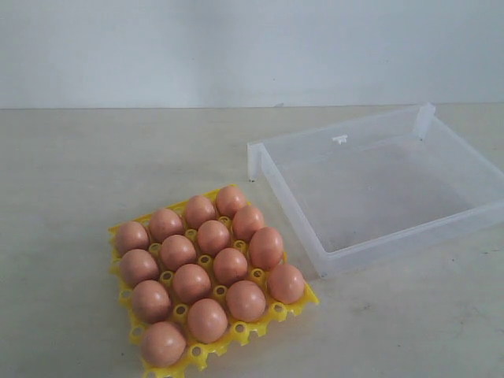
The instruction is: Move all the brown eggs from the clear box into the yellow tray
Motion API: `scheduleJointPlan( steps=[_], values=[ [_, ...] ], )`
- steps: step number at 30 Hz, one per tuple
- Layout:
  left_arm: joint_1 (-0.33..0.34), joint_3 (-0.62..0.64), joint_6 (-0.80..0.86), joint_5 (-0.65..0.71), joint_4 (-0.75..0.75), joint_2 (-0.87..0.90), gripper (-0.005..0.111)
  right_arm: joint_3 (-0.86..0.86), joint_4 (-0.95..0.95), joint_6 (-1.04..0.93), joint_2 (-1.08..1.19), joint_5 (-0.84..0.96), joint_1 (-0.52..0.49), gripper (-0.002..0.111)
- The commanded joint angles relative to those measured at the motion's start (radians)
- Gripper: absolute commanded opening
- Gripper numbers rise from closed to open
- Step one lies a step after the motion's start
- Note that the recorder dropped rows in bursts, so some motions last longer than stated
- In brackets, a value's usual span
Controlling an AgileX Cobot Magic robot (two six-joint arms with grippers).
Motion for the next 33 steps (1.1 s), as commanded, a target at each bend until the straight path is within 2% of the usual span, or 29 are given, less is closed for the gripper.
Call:
scheduleJointPlan(
  steps=[1, 3, 4, 9, 12, 15, 18, 22, 28, 33],
  values=[
    [-0.005, 0.003, -0.003, -0.002, -0.002, -0.003, 0.004, -0.004, -0.013, -0.683, -0.023, 0.054, -0.003, 0.0],
    [-0.005, 0.003, -0.003, -0.002, -0.002, -0.003, 0.004, -0.004, -0.007, -0.821, -0.023, 0.124, -0.003, 0.0],
    [-0.005, 0.003, -0.003, -0.002, -0.002, -0.003, 0.004, -0.004, 0.007, -0.809, -0.023, 0.155, -0.003, 0.0],
    [-0.005, 0.003, -0.003, -0.002, -0.002, -0.003, 0.004, -0.004, 0.187, -0.366, -0.095, 0.126, -0.003, 0.0],
    [-0.005, 0.003, -0.003, -0.002, -0.002, -0.003, 0.004, -0.004, 0.2, -0.101, -0.166, 0.039, -0.003, 0.0],
    [-0.005, 0.003, -0.003, -0.002, -0.002, -0.003, 0.004, 0.001, 0.2, 0.192, -0.227, 0.075, -0.003, 0.0],
    [-0.005, 0.003, -0.003, -0.002, -0.002, -0.003, 0.004, 0.062, 0.205, 0.282, -0.259, 0.131, -0.003, 0.0],
    [-0.005, 0.003, -0.003, -0.002, -0.002, -0.003, 0.004, 0.19, 0.372, 0.372, -0.282, 0.105, -0.003, 0.0],
    [-0.005, 0.003, -0.003, -0.002, -0.002, -0.003, 0.004, 0.412, 0.589, 0.536, -0.286, -0.142, -0.003, 0.0],
    [-0.005, 0.003, -0.003, -0.002, -0.002, -0.003, 0.004, 0.566, 0.613, 0.698, -0.254, -0.43, -0.003, 0.0]
  ],
)
